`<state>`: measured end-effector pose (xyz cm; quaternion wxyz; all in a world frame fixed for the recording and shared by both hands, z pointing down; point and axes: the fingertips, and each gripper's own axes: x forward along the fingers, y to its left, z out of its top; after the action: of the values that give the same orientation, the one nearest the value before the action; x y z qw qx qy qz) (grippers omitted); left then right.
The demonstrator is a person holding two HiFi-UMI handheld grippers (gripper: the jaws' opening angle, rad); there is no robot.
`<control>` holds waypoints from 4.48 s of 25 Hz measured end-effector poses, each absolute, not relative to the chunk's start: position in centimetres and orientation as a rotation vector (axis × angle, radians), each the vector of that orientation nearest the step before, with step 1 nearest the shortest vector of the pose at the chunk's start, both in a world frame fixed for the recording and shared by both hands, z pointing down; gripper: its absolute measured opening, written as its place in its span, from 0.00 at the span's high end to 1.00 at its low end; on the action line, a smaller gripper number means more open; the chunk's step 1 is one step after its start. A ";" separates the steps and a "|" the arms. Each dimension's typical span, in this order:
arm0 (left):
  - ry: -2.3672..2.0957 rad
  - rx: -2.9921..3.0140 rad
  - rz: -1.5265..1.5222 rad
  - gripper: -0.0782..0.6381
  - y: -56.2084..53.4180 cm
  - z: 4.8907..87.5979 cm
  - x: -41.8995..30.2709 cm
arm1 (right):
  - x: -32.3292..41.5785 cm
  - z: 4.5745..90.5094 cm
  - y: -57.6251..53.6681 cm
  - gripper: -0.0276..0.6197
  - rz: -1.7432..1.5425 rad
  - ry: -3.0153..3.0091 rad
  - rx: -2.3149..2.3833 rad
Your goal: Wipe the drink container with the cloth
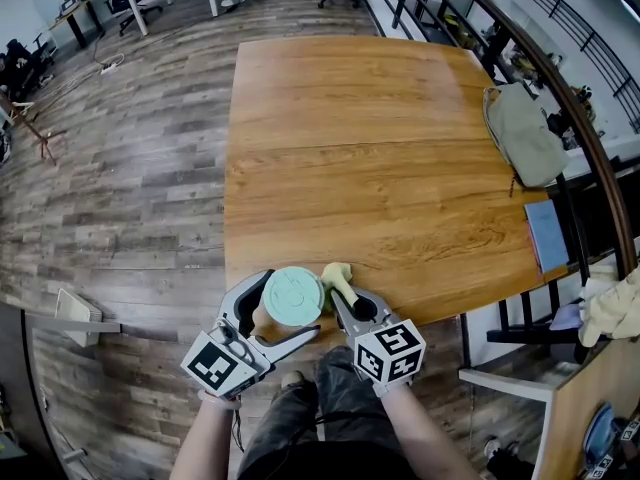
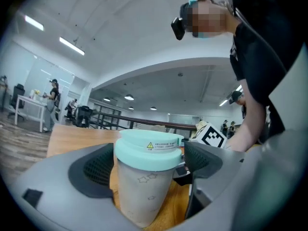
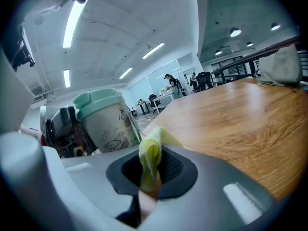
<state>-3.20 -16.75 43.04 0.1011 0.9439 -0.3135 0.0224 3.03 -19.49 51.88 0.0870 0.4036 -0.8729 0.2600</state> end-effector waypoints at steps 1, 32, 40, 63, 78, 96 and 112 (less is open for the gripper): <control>-0.994 2.787 0.089 0.27 -16.7 43.2 -3.1 | 3.3 51.6 -19.4 0.92 0.768 -2.607 1.208; -1.409 2.625 0.041 0.22 -18.5 42.4 -4.2 | 3.6 45.1 -20.5 0.92 0.565 -2.890 0.715; -1.033 2.795 -0.111 0.22 -17.8 41.5 -5.6 | 1.3 42.8 -19.6 0.92 0.517 -2.953 0.567; -0.481 2.803 -0.293 0.22 -17.5 42.1 -10.2 | -5.8 46.1 -17.9 0.92 0.758 -2.859 0.664; -0.440 2.800 -0.303 0.22 -17.6 42.3 -10.8 | -3.8 51.3 -16.8 0.92 0.880 -2.708 0.817; -0.419 2.814 -0.269 0.22 -17.6 42.4 -10.7 | -2.1 54.9 -16.1 0.92 0.839 -2.525 1.016; -0.471 2.914 -0.058 0.22 -16.6 41.8 -7.5 | 3.4 47.3 -15.2 0.92 0.403 -2.464 1.604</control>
<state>-7.51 -16.62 41.82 0.0944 0.9826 -0.1589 -0.0197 3.42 -15.16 47.33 0.0868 0.5386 -0.8271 0.1351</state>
